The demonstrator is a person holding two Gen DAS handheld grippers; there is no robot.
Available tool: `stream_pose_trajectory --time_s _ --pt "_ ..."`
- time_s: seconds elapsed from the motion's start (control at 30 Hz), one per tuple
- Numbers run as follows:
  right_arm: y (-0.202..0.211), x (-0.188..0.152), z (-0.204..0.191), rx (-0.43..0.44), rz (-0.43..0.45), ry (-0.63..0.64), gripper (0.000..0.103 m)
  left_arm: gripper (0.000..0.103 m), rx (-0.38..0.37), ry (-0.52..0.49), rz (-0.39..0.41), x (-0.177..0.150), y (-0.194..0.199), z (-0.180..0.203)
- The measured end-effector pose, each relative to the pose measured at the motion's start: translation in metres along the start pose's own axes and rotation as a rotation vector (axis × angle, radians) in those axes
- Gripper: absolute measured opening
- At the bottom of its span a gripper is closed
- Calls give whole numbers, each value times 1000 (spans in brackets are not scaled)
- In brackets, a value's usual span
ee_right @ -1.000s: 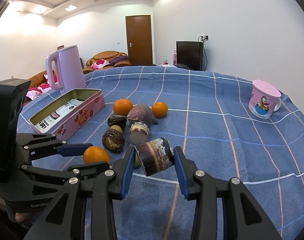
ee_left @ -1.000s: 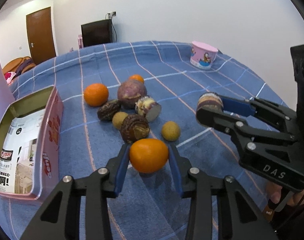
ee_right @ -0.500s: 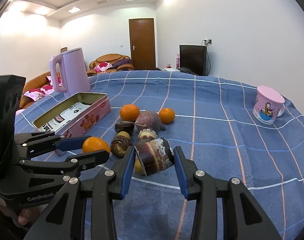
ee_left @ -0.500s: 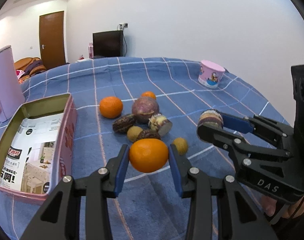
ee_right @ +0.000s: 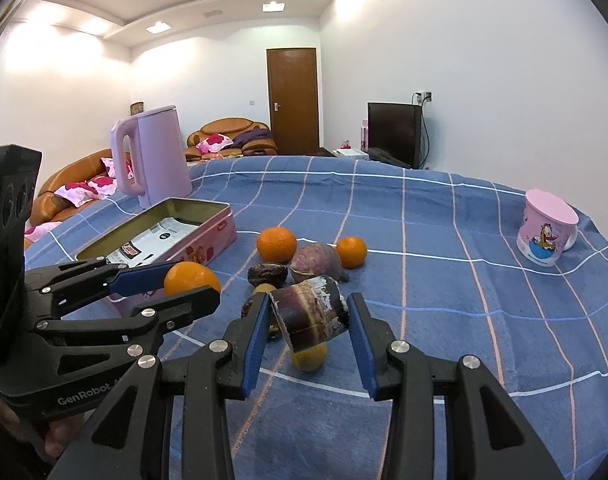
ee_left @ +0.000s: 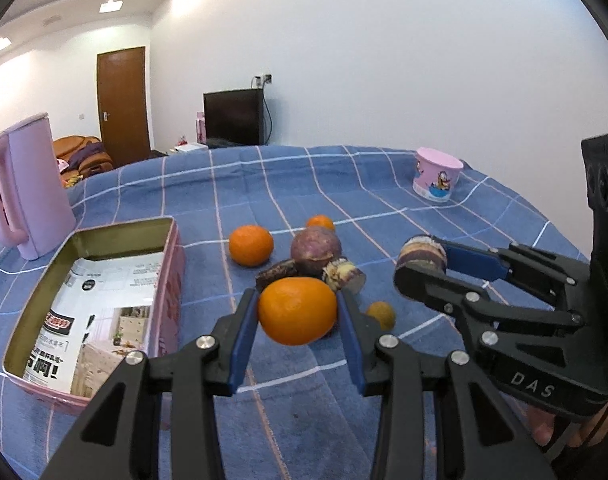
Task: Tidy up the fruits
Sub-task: 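Carry the orange with the left gripper while the right carries the cylinder to the tin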
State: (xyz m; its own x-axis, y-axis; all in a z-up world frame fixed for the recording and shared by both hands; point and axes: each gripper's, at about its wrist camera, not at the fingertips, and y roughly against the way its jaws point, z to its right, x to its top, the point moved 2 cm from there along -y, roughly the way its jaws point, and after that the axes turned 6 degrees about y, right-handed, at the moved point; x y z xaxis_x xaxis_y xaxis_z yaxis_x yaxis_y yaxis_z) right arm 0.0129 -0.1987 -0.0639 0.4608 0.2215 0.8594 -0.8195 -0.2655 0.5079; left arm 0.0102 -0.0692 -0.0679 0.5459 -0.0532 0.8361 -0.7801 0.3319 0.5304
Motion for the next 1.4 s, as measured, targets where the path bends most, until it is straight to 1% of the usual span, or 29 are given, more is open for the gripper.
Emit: stream_pose_trajectory --time_s 0.17,0.4,0.7,0.9,1.1,1.4 --pt "0 5 -2 6 14 7 41 42 25 3 35 4 6 -5" --pt "-3 21 -15 24 38 39 41 42 61 28 58 12 12 -22" --pt "-16 43 -39 63 56 87 41 42 122 76 77 19 16 -54" --pt "-27 54 -56 94 55 118 41 41 165 125 90 23 21 -86" --pt "-42 64 -74 123 50 137 41 41 228 159 90 24 21 -116" --pt "-64 72 -100 159 33 167 41 41 280 195 70 23 17 -149"
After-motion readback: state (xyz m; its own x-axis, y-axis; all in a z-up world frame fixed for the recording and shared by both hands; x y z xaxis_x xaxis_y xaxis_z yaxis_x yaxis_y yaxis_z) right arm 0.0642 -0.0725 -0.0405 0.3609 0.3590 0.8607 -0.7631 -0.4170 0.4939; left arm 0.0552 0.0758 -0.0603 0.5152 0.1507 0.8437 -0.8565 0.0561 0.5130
